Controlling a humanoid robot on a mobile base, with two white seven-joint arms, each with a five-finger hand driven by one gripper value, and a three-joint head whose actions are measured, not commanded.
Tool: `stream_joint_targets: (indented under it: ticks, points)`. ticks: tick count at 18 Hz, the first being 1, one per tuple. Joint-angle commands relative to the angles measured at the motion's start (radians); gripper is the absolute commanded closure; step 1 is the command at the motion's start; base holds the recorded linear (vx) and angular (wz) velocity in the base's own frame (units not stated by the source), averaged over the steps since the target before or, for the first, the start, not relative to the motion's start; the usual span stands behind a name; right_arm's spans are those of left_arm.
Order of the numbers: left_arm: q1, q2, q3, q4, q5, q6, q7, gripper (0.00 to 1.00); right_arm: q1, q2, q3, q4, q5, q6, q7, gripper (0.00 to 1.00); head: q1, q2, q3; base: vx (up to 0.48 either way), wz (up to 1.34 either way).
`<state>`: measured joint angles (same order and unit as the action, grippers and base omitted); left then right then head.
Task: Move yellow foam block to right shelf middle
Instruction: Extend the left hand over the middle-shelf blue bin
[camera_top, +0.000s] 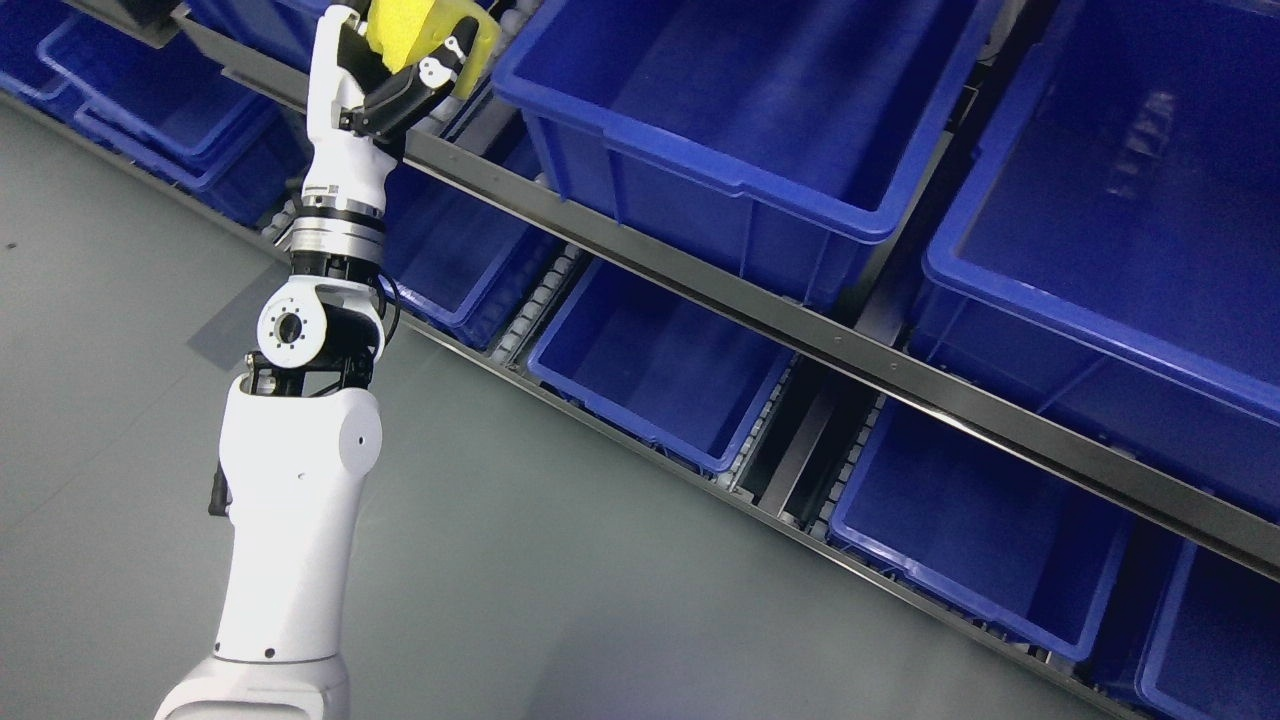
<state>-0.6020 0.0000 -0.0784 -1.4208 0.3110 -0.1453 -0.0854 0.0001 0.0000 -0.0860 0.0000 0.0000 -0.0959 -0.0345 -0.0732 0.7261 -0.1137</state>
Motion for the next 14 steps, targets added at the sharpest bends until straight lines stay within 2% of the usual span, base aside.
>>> stream_joint_targets:
  ticks: [1,5,8,11,14]
  points:
    - [-0.146,0.018,-0.124,-0.064,0.002,0.012,0.003,0.51,0.001,-0.017,0.000,-0.017,0.003,0.001,0.001,0.00,0.0000,0.000,0.000,0.184,-0.43]
    - [-0.240,0.018,-0.124,-0.063,0.002,0.123,0.004,0.51,0.001,-0.017,0.000,-0.017,0.003,0.001,0.001,0.00,0.0000,0.000,0.000,0.149,-0.34]
    - [-0.283,0.018,-0.124,-0.053,0.002,0.292,0.004,0.51,0.001,-0.017,0.000,-0.017,0.003,0.001,0.001,0.00,0.0000,0.000,0.000,0.102,-0.22]
    - [-0.283,0.018,-0.145,-0.032,0.000,0.523,0.004,0.51,0.001,-0.017,0.000,-0.017,0.003,0.001,0.001,0.00,0.0000,0.000,0.000,0.081,-0.19]
    - [-0.306,0.018,-0.194,0.045,0.000,0.608,0.004,0.50,0.001,-0.017,0.000,-0.017,0.003,0.001,0.001,0.00,0.0000,0.000,0.000,0.060,-0.13]
